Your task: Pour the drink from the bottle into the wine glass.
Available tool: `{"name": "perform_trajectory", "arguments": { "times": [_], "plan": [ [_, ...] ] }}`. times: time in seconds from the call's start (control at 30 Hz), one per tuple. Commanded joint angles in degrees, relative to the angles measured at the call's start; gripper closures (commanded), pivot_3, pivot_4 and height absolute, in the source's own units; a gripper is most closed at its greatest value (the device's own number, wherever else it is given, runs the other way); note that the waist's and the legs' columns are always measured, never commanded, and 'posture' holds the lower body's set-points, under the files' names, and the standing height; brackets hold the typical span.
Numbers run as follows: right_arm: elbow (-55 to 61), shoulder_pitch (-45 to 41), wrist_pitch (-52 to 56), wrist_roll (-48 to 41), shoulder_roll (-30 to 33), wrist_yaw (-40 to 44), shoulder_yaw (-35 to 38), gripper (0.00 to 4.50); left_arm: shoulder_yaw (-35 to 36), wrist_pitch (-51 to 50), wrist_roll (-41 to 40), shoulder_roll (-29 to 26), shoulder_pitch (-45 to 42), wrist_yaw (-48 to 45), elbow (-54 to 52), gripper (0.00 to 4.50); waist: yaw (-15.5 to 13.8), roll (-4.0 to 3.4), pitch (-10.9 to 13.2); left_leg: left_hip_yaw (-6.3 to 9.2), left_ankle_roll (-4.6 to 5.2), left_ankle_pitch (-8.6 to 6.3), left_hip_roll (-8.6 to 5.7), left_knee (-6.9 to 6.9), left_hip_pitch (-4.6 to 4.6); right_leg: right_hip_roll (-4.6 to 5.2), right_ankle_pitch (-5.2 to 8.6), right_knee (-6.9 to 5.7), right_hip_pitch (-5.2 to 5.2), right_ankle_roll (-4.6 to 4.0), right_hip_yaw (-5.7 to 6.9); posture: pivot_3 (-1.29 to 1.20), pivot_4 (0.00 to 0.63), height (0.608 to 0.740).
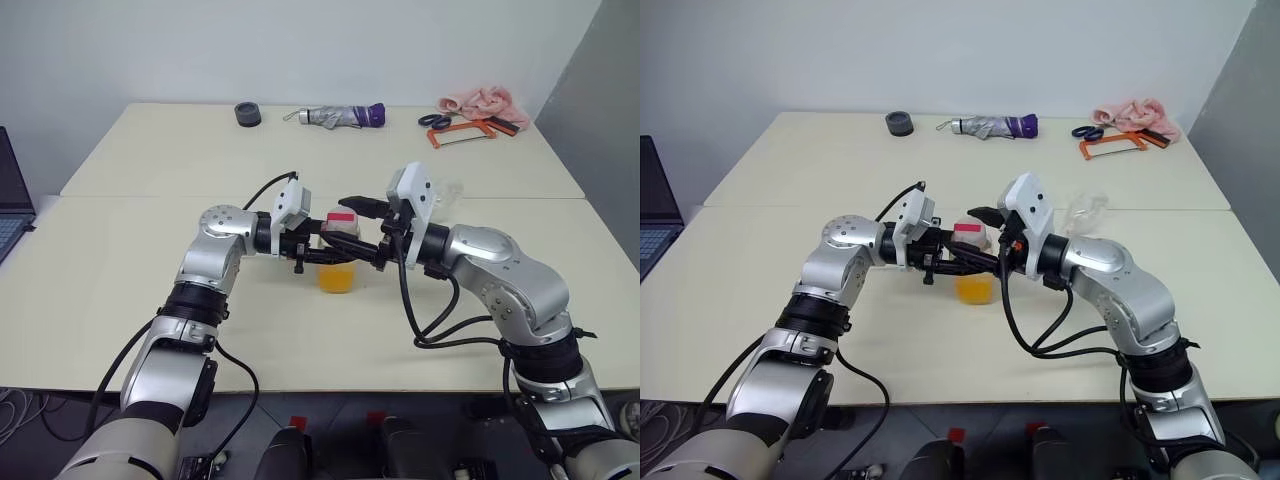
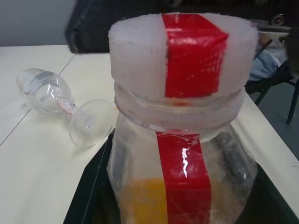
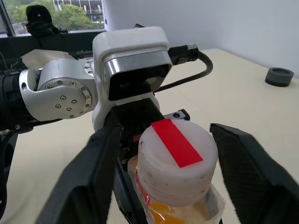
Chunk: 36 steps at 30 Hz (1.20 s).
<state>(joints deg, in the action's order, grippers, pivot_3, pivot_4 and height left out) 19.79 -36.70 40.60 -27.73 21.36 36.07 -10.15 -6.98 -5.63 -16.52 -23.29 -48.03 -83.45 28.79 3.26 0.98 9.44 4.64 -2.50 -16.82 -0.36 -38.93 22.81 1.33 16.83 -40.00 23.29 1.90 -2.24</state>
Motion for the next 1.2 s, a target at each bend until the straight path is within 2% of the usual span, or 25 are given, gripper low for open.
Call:
{"name": "perform_trajectory", "arguments": {
  "times": [0.03, 0.23, 0.37, 0.47, 0.57, 0.63, 0.7, 0.77, 0.87, 0.97, 1.07, 1.1, 1.17, 1.2],
  "plan": [
    [1.9, -0.83, -1.79, 0.64, -0.38, 0.44, -0.21, 2.57, 0.6, 0.77, -0.59, 0.03, -1.96, 0.19, -1.89, 2.7, 0.0, 0.0, 0.0, 0.0, 0.0, 0.0, 0.0, 0.0, 0.0, 0.0, 0.0, 0.0, 0.0, 0.0, 0.0, 0.0, 0.15, 0.74],
    [3.61, 0.27, -6.14, 4.78, 0.93, 0.9, -1.79, 2.65, 0.59, 0.47, -0.74, 0.06, -1.58, 0.45, -2.47, 2.7, 0.0, 0.0, 0.0, -0.01, 0.0, 0.0, 0.0, 0.0, 0.0, 0.0, 0.0, 0.0, 0.0, 0.0, 0.0, 0.0, 0.15, 0.74],
    [4.98, 2.0, -16.56, 13.67, 4.26, 0.68, -4.14, 2.7, 0.73, 0.16, -0.9, 0.01, -1.08, 0.67, -2.94, 2.71, 0.0, 0.01, -0.01, 0.0, 0.0, 0.0, -0.02, 0.0, 0.01, -0.01, 0.0, 0.03, 0.01, 0.0, 0.02, 0.0, 0.15, 0.74],
    [6.6, 3.41, -17.63, 12.6, 3.69, -0.18, -1.4, 2.75, 0.84, -0.04, -0.97, -0.03, -0.63, 0.97, -3.27, 2.71, -0.01, 0.01, -0.01, -0.02, 0.0, 0.0, -0.02, 0.0, 0.01, -0.01, 0.0, 0.01, 0.0, 0.0, 0.01, 0.0, 0.15, 0.74],
    [10.68, 6.15, -12.35, 7.19, 4.32, -0.38, 3.16, 2.76, 1.4, -0.32, -1.02, -0.18, -0.27, 2.1, -3.38, 2.71, -0.07, 0.01, -0.01, 0.0, -0.01, 0.0, 0.02, 0.0, 0.01, 0.0, 0.0, 0.01, 0.0, 0.0, 0.0, 0.0, 0.15, 0.74],
    [13.3, 10.59, -8.3, 3.51, 6.24, -0.2, 7.26, 2.76, 2.23, -0.84, -1.28, -0.46, -0.05, 3.39, -3.34, 2.71, -0.22, 0.02, -0.01, 0.02, -0.01, 0.0, 0.05, 0.0, 0.02, 0.03, 0.0, 0.02, -0.01, 0.0, 0.01, 0.0, 0.15, 0.74],
    [13.61, 17.02, -7.54, 3.88, 8.68, -0.42, 10.54, 2.76, 3.4, -1.37, -1.71, -0.57, 0.19, 5.44, -3.19, 2.71, -0.61, 0.03, -0.02, 0.06, 0.0, 0.0, 0.05, 0.0, 0.02, 0.07, 0.0, 0.04, -0.05, 0.0, 0.03, 0.0, 0.15, 0.74],
    [12.31, 23.22, -8.5, 5.28, 9.97, -1.2, 12.74, 2.76, 4.24, -1.85, -2.01, -0.68, 0.44, 6.83, -3.35, 2.71, -0.95, 0.04, -0.02, 0.01, 0.01, -0.01, 0.0, 0.0, 0.02, 0.09, 0.0, 0.05, -0.07, 0.0, 0.0, 0.0, 0.15, 0.74],
    [4.83, 30.3, -12.24, 13.37, 9.98, -7.61, 13.24, 2.76, 5.41, -2.95, -2.65, -0.9, 1.19, 8.46, -4.7, 2.71, -1.16, 0.04, -0.02, -0.06, 0.01, -0.01, -0.05, -0.01, -0.02, 0.03, 0.0, 0.02, -0.07, 0.0, -0.04, 0.0, 0.15, 0.74],
    [-3.62, 32.68, -14.65, 18.2, 7.28, -14.96, 14.76, 2.76, 6.32, -4.27, -3.53, -1.03, 2.02, 10.21, -6.69, 2.71, -1.04, 0.04, -0.02, -0.15, 0.01, -0.01, -0.05, 0.0, -0.08, -0.03, 0.0, -0.02, -0.06, 0.0, -0.12, 0.0, 0.15, 0.74],
    [-6.52, 32.75, -14.01, 15.98, 3.84, -16.54, 17.6, 2.76, 6.77, -5.54, -3.91, -1.23, 3.07, 11.31, -8.74, 2.71, -0.93, 0.02, -0.02, -0.15, 0.0, 0.0, 0.01, 0.02, -0.09, -0.08, 0.0, -0.04, -0.04, 0.0, -0.12, 0.0, 0.15, 0.74],
    [-6.9, 32.7, -13.49, 15.01, 3.09, -16.21, 18.4, 2.21, 6.91, -5.88, -3.95, -1.32, 3.4, 11.69, -9.29, 2.71, -0.93, 0.02, -0.02, -0.14, 0.0, 0.0, 0.02, 0.02, -0.09, -0.1, 0.0, -0.04, -0.04, 0.0, -0.13, 0.0, 0.15, 0.74],
    [-6.9, 32.78, -12.72, 13.09, 2.34, -15.35, 19.86, 1.83, 7.29, -6.15, -3.93, -1.6, 3.93, 12.87, -10.03, 2.71, -0.99, 0.01, -0.03, -0.12, 0.0, 0.0, 0.02, 0.01, -0.08, -0.09, 0.0, -0.03, -0.05, 0.0, -0.11, 0.0, 0.15, 0.74],
    [-6.79, 32.83, -12.41, 12.38, 2.17, -14.98, 20.3, 1.44, 7.39, -6.26, -3.97, -1.71, 4.1, 13.32, -10.28, 2.71, -1.0, 0.01, -0.02, -0.11, 0.0, 0.0, 0.02, 0.01, -0.08, -0.07, 0.0, -0.03, -0.06, 0.0, -0.11, 0.0, 0.15, 0.74]
  ]
}}
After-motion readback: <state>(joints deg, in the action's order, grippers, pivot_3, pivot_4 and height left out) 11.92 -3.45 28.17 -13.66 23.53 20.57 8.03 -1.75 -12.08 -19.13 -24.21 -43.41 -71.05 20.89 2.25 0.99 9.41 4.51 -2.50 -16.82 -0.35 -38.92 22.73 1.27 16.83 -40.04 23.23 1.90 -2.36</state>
